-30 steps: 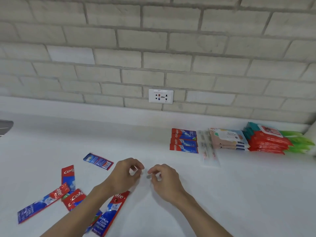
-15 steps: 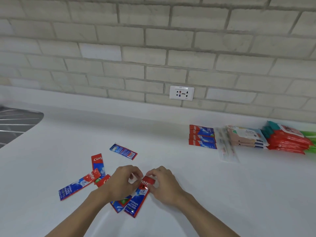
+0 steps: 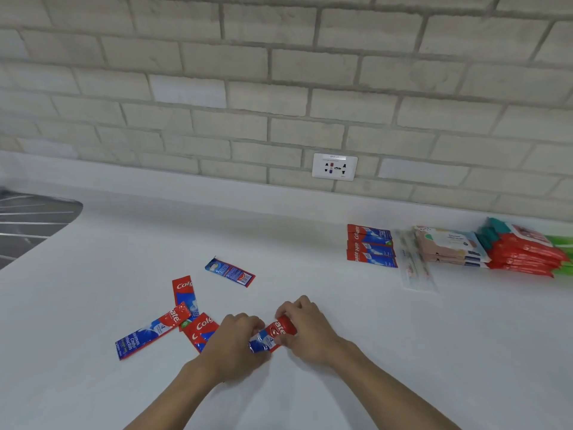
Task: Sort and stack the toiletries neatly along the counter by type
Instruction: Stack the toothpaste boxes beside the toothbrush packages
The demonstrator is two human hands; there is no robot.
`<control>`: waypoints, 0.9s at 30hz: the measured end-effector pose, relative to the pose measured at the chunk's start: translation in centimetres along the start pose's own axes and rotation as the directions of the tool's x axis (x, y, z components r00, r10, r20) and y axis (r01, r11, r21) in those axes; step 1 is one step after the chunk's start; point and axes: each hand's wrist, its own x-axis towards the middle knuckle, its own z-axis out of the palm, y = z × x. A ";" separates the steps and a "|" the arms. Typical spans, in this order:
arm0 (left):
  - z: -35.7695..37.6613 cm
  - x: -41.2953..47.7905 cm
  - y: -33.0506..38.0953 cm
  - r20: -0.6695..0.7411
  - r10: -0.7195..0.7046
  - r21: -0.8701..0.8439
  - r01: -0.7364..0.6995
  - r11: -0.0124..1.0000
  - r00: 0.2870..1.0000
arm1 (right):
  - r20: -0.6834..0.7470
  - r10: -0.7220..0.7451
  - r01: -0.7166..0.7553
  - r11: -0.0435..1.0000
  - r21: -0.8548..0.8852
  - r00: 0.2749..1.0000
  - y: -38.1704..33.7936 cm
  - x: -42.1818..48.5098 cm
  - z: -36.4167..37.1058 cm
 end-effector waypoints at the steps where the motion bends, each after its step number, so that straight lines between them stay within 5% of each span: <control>1: 0.2 0.1 -0.1 -0.002 -0.003 -0.020 0.003 1.000 1.000 | -0.023 0.014 -0.013 0.999 0.035 1.000 0.3 -0.1 0.0; 11: -0.4 1.6 -0.1 0.015 0.012 -0.105 -0.011 0.994 1.000 | -0.099 0.150 -0.102 0.921 0.377 0.984 1.9 -1.5 -1.4; 27: -1.5 7.5 5.0 -0.035 0.091 -0.238 -0.097 0.966 0.995 | -0.261 0.359 -0.160 0.809 0.565 0.896 6.2 -2.5 -5.5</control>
